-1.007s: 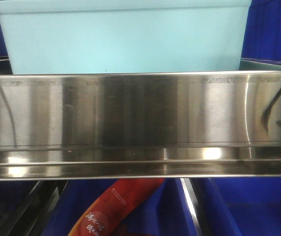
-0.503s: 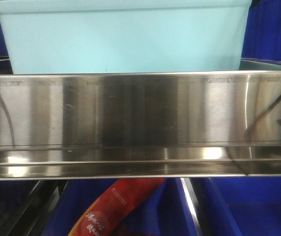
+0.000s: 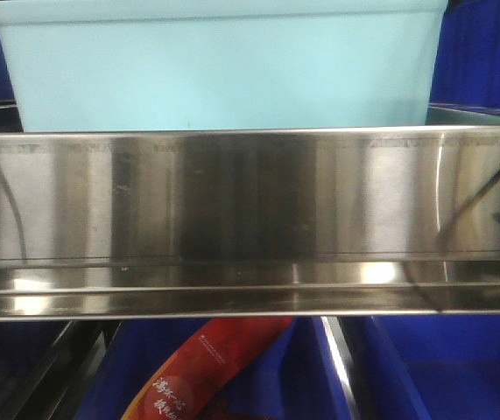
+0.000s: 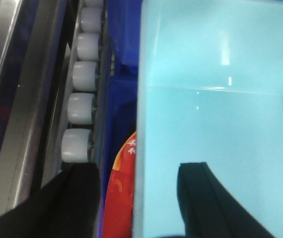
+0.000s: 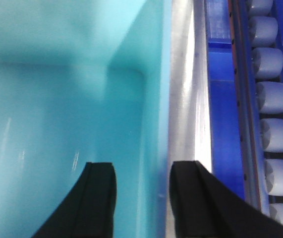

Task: Fetch blue bin and place on conveyor start
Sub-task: 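Lift the light-teal bin with both grippers off the shelf, then pull the held bin back with both grippers, clear of the shelf, then drive the base to the red-framed table holding the bin in both grippers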

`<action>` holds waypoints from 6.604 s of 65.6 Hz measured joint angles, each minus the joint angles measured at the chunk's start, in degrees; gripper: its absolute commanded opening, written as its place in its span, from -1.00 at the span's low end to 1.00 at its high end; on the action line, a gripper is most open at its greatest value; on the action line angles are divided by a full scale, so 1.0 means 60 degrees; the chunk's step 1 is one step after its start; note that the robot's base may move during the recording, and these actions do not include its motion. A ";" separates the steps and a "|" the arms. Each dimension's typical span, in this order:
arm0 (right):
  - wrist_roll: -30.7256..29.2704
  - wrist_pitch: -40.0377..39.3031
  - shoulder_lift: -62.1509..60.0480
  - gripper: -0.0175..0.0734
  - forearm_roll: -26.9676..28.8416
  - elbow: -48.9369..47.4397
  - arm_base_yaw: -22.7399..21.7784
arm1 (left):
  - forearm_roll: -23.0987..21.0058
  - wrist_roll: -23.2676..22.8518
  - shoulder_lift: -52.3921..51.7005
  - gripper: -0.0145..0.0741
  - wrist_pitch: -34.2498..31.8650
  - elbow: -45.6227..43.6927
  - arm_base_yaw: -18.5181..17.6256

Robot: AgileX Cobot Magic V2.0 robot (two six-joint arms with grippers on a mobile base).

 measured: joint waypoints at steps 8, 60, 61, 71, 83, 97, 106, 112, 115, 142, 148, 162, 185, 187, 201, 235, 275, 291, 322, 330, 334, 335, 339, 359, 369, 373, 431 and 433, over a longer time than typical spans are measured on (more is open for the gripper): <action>0.0000 0.0000 0.0000 -0.22 0.0000 0.0000 0.0000 | 0.0000 0.0021 0.0000 -0.06 0.0000 0.0000 0.0000; -0.0020 -0.0056 0.0000 -0.22 0.0000 0.0000 -0.0014 | -0.0018 0.0036 0.0225 -0.06 0.0099 -0.0015 0.0000; -0.0020 -0.0056 0.0000 -0.22 0.0000 0.0000 -0.0014 | -0.0018 0.0036 0.0225 -0.06 0.0099 -0.0015 0.0000; -0.0020 -0.0073 0.0000 -0.25 0.0000 0.0000 -0.0014 | -0.0038 0.0036 0.0225 -0.09 0.0099 -0.0015 0.0000; -0.0020 -0.0073 0.0000 -0.83 -0.0008 0.0000 -0.0014 | -0.0094 0.0036 0.0225 -0.58 0.0119 -0.0015 0.0000; 0.0001 -0.0039 0.0000 -0.97 -0.0015 0.0000 -0.0034 | -0.0200 0.0059 0.0225 -0.92 0.0199 -0.0047 0.0000; 0.0001 -0.0039 0.0000 -0.97 -0.0015 0.0000 -0.0034 | -0.0200 0.0059 0.0225 -0.92 0.0199 -0.0047 0.0000; 0.0020 -0.0039 0.0000 -0.97 -0.0015 0.0000 -0.0034 | -0.0200 0.0059 0.0206 -0.92 0.0219 -0.0047 -0.0058; 0.0070 -0.0039 -0.0026 -0.97 -0.0035 0.0016 -0.0034 | -0.0183 0.0059 0.0185 -0.92 0.0289 -0.0047 -0.0100; 0.0637 0.0141 -0.1438 -0.97 -0.0413 0.0148 -0.0034 | 0.0824 -0.1011 -0.1006 -0.92 0.0541 -0.0047 -0.0996; 0.0880 0.0014 -0.1975 -0.97 -0.0720 0.0533 0.0053 | 0.1215 -0.1333 -0.1397 -0.92 0.0559 -0.0047 -0.1280; 0.1592 -0.0447 -0.3557 -0.97 -0.1290 0.1941 0.0571 | 0.1638 -0.1633 -0.2229 -0.92 0.1095 -0.0026 -0.1799; 0.2363 -0.0247 -0.4829 -0.97 -0.2520 0.2220 0.1533 | 0.3419 -0.3178 -0.3783 -0.92 0.1301 0.1017 -0.3169; 0.2384 -0.0247 -0.4845 -0.97 -0.2541 0.2220 0.1575 | 0.3460 -0.3197 -0.3859 -0.92 0.1301 0.1017 -0.3192; 0.2466 -0.0271 -0.4866 -0.97 -0.2541 0.2130 0.1654 | 0.3522 -0.2890 -0.3900 -0.92 0.1372 0.0408 -0.3192; 0.2214 0.0136 -0.4924 -0.97 -0.2615 0.1161 0.1654 | 0.3245 -0.2358 -0.3847 -0.92 0.1569 -0.0388 -0.3192; 0.2141 -0.0149 -0.4936 -0.97 -0.2763 0.0946 0.1676 | 0.3453 -0.2340 -0.3847 -0.92 0.1318 -0.0683 -0.3192; 0.2119 -0.0149 -0.4936 -0.97 -0.2763 0.0946 0.1676 | 0.3453 -0.2321 -0.3847 -0.92 0.1318 -0.0683 -0.3192; 0.2100 -0.0149 -0.4936 -0.97 -0.2763 0.0946 0.1676 | 0.3453 -0.2321 -0.3847 -0.92 0.1318 -0.0683 -0.3192; 0.2101 -0.0149 -0.4936 -0.97 -0.2763 0.0946 0.1676 | 0.3453 -0.2321 -0.3847 -0.92 0.1318 -0.0683 -0.3192; 0.2101 -0.0149 -0.4936 -0.97 -0.2763 0.0946 0.1676 | 0.3453 -0.2321 -0.3847 -0.92 0.1318 -0.0683 -0.3192; 0.2101 -0.0149 -0.4936 -0.97 -0.2763 0.0946 0.1676 | 0.3453 -0.2321 -0.3847 -0.92 0.1318 -0.0683 -0.3192; 0.2101 -0.0149 -0.4936 -0.97 -0.2763 0.0946 0.1676 | 0.3472 -0.2321 -0.3847 -0.92 0.1318 -0.0683 -0.3192; 0.2101 -0.0149 -0.4936 -0.97 -0.2763 0.0946 0.1676 | 0.3491 -0.2321 -0.3847 -0.92 0.1318 -0.0683 -0.3192; 0.2101 -0.0149 -0.4936 -0.97 -0.2763 0.0946 0.1676 | 0.3491 -0.2321 -0.3847 -0.92 0.1318 -0.0698 -0.3192; 0.2101 -0.0149 -0.4936 -0.97 -0.2763 0.0946 0.1676 | 0.3491 -0.2321 -0.3847 -0.92 0.1318 -0.0698 -0.3192; 0.2101 -0.0149 -0.4936 -0.97 -0.2763 0.0946 0.1676 | 0.3491 -0.2303 -0.3847 -0.92 0.1318 -0.0720 -0.3192; 0.2101 -0.0149 -0.4936 -0.97 -0.2763 0.0946 0.1676 | 0.3491 -0.2303 -0.3847 -0.92 0.1318 -0.0720 -0.3192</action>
